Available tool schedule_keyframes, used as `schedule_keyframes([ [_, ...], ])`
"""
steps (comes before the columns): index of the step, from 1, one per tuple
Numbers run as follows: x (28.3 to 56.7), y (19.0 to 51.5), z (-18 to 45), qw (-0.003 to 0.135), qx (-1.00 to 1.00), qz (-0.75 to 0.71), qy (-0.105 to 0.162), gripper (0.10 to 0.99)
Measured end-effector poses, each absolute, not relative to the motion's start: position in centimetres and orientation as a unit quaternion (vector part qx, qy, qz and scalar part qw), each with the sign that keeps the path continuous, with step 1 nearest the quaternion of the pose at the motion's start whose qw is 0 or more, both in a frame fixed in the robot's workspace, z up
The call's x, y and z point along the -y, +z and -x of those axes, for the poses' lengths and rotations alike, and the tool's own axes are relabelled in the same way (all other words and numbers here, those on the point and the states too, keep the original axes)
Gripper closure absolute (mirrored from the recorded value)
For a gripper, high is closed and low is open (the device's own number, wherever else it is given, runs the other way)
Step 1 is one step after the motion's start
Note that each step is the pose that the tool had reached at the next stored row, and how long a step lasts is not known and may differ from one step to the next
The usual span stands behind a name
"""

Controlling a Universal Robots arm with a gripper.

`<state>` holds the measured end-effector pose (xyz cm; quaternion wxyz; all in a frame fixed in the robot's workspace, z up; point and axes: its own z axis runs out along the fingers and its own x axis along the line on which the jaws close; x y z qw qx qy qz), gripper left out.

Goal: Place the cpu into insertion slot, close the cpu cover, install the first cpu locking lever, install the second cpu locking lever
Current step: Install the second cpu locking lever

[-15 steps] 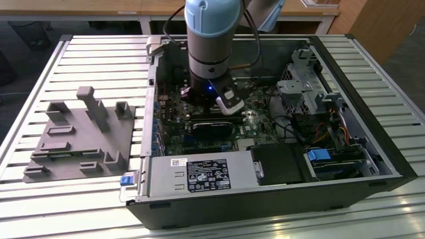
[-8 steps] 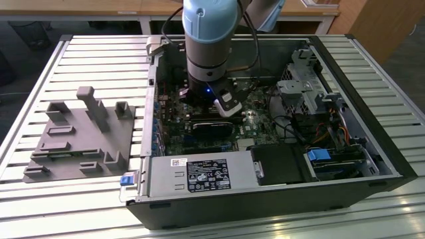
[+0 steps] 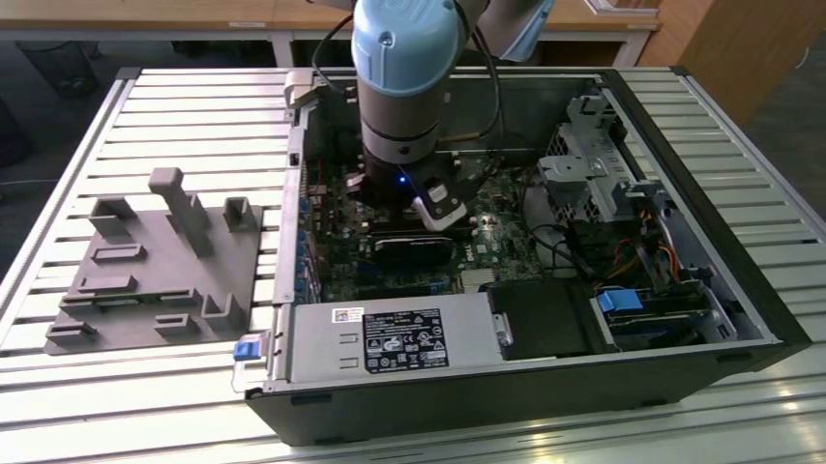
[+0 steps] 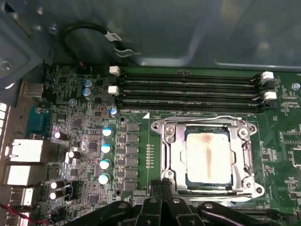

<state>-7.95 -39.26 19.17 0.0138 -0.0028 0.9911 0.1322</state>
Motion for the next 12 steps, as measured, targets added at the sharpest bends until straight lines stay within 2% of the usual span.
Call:
schedule_keyframes([
  [12, 39.31, 19.8, 8.18, 0.014, -0.991, 0.003, 0.134, 0.98],
])
